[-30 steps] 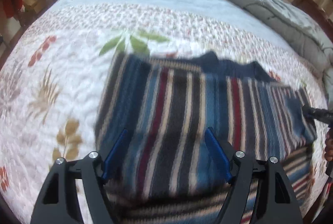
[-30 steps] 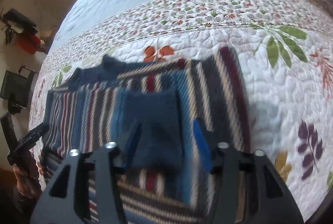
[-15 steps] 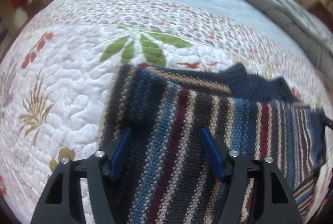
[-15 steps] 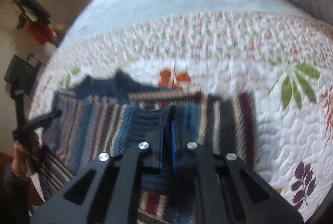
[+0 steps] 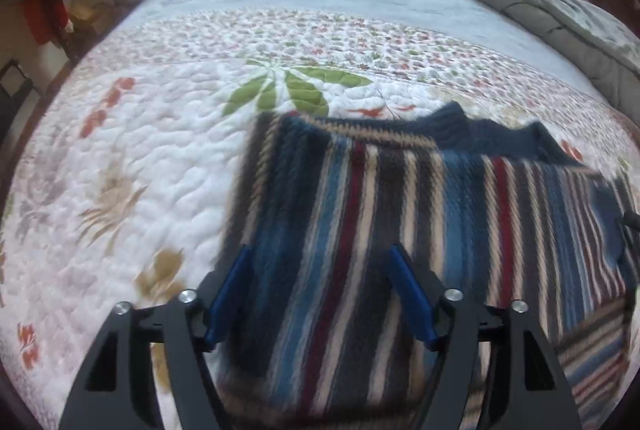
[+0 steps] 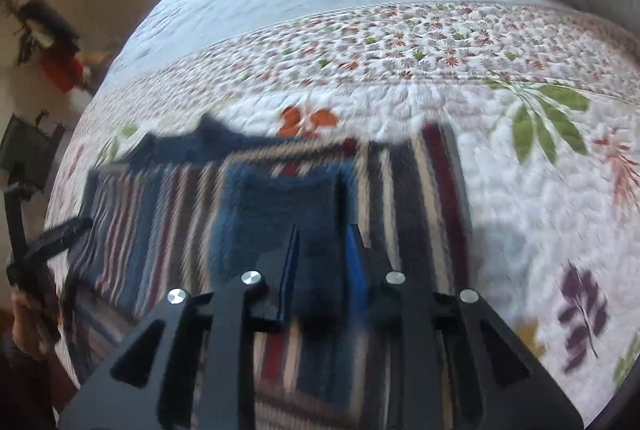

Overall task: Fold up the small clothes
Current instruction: 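Move both grippers around to the ribbed hem of the folded sweater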

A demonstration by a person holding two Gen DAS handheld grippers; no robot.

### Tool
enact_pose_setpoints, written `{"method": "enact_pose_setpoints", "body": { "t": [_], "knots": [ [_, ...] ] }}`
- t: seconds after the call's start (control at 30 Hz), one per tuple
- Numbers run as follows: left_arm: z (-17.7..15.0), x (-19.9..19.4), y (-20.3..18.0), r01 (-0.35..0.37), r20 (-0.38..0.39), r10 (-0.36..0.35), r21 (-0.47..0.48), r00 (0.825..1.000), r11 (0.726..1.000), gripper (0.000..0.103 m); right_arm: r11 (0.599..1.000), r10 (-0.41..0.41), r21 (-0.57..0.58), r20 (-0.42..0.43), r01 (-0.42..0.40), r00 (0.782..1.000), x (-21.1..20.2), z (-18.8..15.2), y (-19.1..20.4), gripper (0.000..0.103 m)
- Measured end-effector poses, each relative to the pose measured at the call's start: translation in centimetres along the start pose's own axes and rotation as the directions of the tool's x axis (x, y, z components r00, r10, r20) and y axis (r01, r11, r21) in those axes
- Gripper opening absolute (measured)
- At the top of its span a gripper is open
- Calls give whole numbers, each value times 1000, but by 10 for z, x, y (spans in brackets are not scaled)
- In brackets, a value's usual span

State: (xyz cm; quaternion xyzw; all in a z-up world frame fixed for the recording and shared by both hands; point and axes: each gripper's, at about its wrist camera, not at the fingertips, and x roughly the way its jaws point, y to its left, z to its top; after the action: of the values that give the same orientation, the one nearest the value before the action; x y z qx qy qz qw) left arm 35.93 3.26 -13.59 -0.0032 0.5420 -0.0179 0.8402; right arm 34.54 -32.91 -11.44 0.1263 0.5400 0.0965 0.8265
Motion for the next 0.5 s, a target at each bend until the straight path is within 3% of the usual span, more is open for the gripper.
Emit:
{"method": "enact_pose_setpoints", "body": {
  "t": [0.13,0.3,0.5],
  "knots": [
    [-56,-46,11,11,1,-11,46,1000,999,78,998,64,-12,-25,-64,998,-40,-57,5,28],
    [-124,-79,28,2,-42,1,74,999,997,83,997,46,-53,-73,-50,996,-74,-152,18,38],
    [-204,-113,57,-32,-92,39,70,995,997,83,999,37,16,-122,-36,992,-97,-245,9,49]
  ]
}}
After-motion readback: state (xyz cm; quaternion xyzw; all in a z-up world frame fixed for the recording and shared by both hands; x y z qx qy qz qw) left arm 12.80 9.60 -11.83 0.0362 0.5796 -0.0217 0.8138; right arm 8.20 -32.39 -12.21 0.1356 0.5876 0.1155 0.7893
